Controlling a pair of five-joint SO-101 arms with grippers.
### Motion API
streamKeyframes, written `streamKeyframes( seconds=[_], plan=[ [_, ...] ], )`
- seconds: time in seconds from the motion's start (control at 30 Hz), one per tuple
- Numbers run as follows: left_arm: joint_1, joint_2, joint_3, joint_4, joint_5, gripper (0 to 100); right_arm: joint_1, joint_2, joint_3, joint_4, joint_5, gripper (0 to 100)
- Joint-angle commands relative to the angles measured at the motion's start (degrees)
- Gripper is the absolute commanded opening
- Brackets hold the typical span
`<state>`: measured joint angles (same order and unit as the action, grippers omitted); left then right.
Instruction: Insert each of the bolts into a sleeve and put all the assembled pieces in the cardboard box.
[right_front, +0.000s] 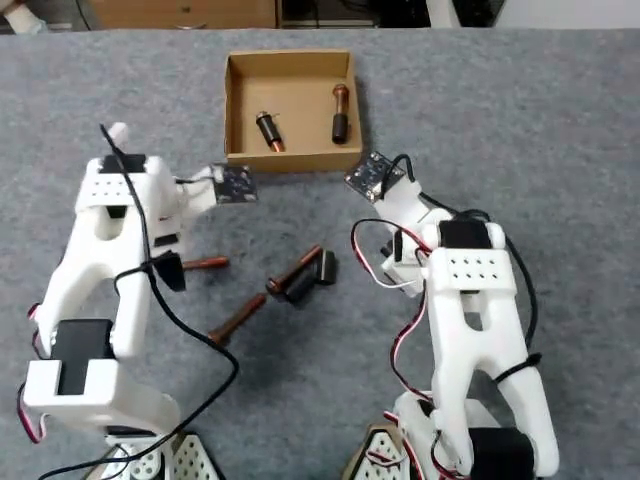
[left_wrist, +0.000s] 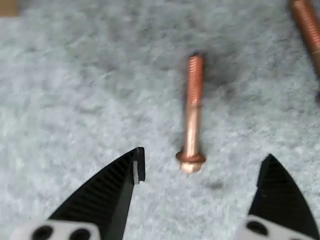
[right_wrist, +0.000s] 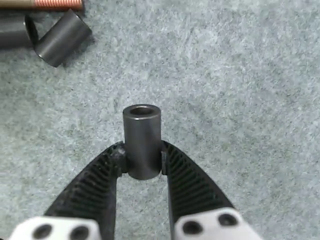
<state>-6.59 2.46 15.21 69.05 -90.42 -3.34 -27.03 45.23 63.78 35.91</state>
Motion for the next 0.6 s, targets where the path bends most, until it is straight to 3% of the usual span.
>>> streamKeyframes(
  seconds=[0.0,0.13,0.3,0.4,0.57],
  plan=[
    [-2.2,-0.9,-7.7,6.0,-0.9,33,0.7,-2.0,0.0,-1.2,-0.4,0.2],
    [-2.1,-1.1,-16.7,17.1,13.2,24,0.7,-2.0,0.2,-3.9,-0.3,0.2],
    [-1.8,-0.5,-22.8,31.5,43.0,8,0.7,-2.0,0.3,-6.5,-0.6,0.2],
    [-2.4,-0.5,-21.1,31.6,64.8,2,0.7,-2.0,0.3,-8.0,-0.6,0.2],
    [1.4,-0.5,-16.9,30.2,99.5,5,0.7,-2.0,2.8,-14.0,-0.6,0.2]
  ],
)
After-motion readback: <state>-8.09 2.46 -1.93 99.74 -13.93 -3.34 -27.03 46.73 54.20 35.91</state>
